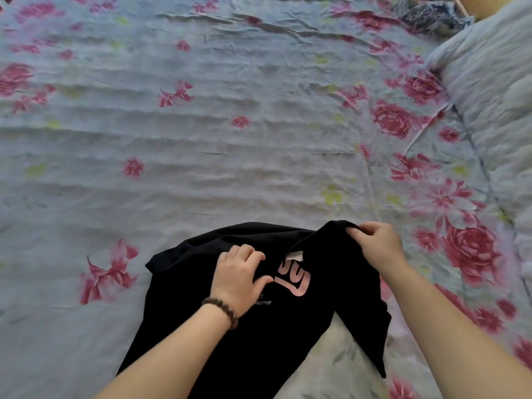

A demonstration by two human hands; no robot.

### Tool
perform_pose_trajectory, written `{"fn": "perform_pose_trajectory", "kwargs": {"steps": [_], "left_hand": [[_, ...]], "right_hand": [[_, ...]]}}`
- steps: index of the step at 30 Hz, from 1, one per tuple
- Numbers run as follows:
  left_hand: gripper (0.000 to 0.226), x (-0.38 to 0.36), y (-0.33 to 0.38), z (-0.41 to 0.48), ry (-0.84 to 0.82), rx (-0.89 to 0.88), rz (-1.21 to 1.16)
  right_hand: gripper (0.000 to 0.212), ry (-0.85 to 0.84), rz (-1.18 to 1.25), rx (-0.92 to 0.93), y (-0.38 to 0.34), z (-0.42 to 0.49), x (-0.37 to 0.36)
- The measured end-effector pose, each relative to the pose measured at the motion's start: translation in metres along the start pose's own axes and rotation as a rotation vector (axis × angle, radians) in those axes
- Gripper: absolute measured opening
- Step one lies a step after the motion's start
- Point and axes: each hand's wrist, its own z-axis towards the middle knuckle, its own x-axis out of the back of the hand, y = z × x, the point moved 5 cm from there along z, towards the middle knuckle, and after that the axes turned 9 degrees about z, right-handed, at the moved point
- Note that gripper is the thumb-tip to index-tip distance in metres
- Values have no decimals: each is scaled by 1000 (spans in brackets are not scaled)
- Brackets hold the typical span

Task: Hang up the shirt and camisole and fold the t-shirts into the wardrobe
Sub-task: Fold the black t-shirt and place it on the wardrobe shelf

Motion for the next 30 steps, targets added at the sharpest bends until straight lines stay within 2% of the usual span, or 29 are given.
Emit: {"fn": "perform_pose_trajectory", "kwargs": {"steps": [2,4,7,9,13,17,21,24,30], "left_hand": [[70,-13,13,0,-133,102,98],[79,-24,23,3,-214,208,151],[64,-22,33,12,-128,305,155],[52,-17,27,15,-61,328,77],[23,10,0,10,86,284,-346],[22,51,-34,2,-7,316,-669],[26,102,-65,1,-37,330,-710],[17,147,-82,-6,6,338,-716],[13,255,-93,-27,48,303,-763]], "right_hand": [[16,2,48,11,-7,0,4],[15,3,76,29,-16,1,9],[7,2,124,55,-32,1,19],[3,10,115,80,-39,3,26],[9,2,62,114,-49,6,36],[12,-76,70,143,-67,-4,33],[13,-179,71,162,-97,-25,31],[10,-224,16,190,-127,-46,39],[7,-215,-19,300,-203,-87,65]]}}
